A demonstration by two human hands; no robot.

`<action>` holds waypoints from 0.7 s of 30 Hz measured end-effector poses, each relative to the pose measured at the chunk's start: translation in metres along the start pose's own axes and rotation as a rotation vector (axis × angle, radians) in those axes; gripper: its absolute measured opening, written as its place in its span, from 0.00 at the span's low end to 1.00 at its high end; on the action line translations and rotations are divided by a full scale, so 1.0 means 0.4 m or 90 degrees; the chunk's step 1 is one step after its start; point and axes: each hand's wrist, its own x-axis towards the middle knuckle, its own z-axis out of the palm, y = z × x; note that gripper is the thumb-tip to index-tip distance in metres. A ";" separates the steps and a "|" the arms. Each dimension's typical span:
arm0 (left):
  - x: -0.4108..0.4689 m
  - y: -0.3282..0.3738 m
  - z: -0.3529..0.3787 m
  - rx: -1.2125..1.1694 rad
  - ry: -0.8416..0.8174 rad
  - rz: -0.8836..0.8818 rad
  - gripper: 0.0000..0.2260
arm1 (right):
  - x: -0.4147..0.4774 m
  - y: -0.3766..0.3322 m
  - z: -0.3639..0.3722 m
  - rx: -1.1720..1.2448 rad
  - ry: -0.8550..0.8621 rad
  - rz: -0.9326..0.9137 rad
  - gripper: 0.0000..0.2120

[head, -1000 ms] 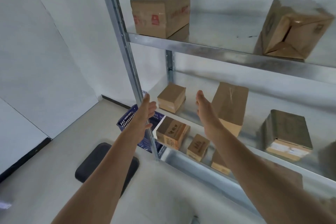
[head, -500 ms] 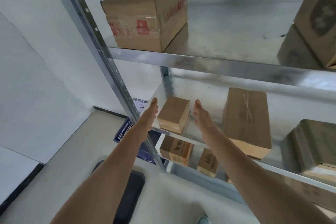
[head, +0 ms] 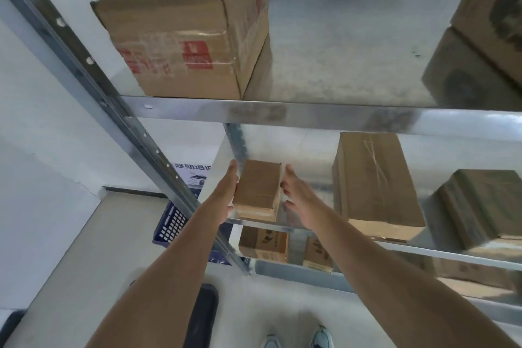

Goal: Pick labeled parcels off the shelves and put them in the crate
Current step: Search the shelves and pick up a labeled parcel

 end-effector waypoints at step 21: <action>0.063 -0.006 -0.114 -0.084 -0.134 0.121 0.36 | 0.007 0.003 0.107 0.085 0.124 -0.068 0.34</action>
